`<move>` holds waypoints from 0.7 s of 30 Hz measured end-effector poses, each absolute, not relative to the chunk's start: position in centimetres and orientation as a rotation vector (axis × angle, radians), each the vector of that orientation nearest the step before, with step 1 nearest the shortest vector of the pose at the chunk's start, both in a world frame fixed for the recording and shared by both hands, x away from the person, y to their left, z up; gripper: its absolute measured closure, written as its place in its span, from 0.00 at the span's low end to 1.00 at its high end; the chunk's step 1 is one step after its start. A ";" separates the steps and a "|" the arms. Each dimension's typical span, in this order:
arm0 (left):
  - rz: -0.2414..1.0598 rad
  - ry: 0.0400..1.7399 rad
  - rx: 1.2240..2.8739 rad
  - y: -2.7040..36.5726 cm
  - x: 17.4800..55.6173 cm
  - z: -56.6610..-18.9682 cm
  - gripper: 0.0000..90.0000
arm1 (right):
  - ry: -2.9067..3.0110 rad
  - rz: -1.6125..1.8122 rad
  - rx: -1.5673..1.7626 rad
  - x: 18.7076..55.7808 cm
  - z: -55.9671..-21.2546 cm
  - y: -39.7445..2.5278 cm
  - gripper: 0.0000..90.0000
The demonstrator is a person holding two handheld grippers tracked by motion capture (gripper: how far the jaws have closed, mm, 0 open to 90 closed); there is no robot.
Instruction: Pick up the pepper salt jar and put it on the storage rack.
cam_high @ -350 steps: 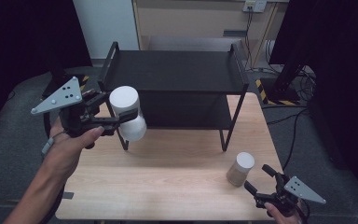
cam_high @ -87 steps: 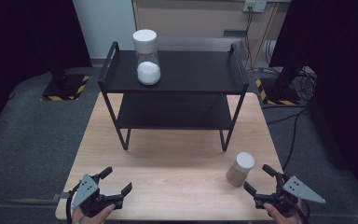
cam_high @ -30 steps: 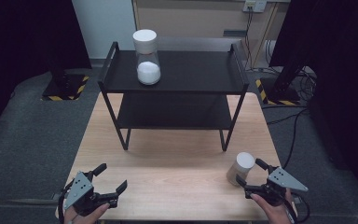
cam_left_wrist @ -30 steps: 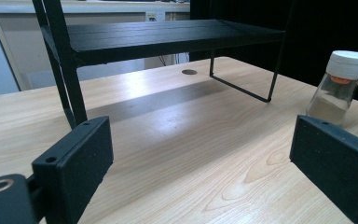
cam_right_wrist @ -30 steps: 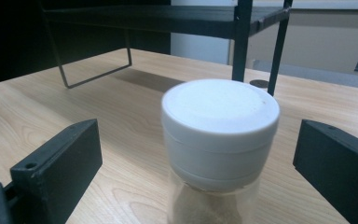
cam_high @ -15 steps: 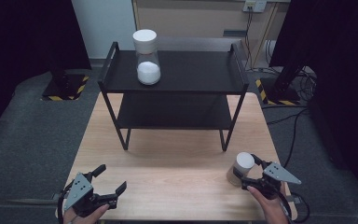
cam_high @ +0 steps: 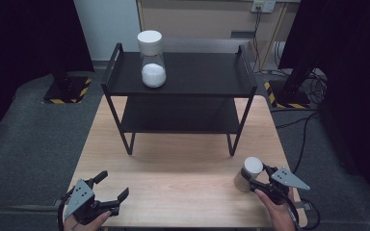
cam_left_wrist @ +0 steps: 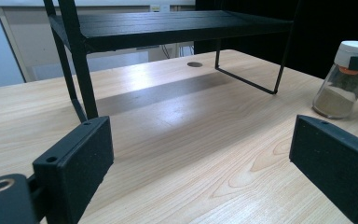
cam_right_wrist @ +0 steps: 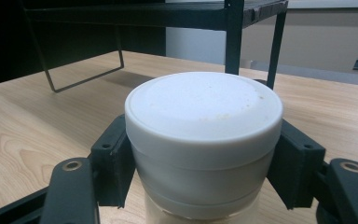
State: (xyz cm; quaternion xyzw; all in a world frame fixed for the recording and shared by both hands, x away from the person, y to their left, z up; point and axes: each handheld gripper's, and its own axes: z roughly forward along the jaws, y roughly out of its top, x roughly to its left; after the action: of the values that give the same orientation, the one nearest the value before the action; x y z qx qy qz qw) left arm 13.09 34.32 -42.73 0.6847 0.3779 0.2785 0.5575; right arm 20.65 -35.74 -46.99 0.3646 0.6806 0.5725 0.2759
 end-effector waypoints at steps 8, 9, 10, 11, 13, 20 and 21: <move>0.664 0.897 1.610 34.5 12.9 -42.7 0.05 | 1.826 1.572 1.017 20.5 -46.3 -35.7 0.38; 0.663 0.897 1.611 34.6 12.9 -42.7 0.05 | 1.829 1.573 1.008 20.4 -46.1 -35.7 0.38; 0.664 0.896 1.613 34.6 12.9 -42.6 0.05 | 1.830 1.578 1.002 20.3 -45.9 -35.7 0.38; 0.666 0.896 1.611 34.6 12.9 -42.6 0.05 | 1.828 1.589 1.002 20.1 -45.7 -35.7 0.38; 0.671 0.893 1.612 34.7 12.8 -42.4 0.05 | 1.830 1.601 0.993 19.7 -45.2 -35.8 0.38; 0.673 0.900 1.583 35.1 12.5 -42.3 0.05 | 1.827 1.625 0.973 18.7 -43.5 -36.2 0.38; 0.670 0.902 1.580 35.2 12.5 -42.3 0.05 | 1.823 1.638 0.961 18.7 -43.4 -36.4 0.38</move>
State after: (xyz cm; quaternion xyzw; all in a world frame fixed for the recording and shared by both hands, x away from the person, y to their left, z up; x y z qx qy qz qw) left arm 12.47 35.18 -42.34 0.6720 0.3838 0.2850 0.5656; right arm 18.69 -36.36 -43.39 0.3533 0.6701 0.6023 0.2519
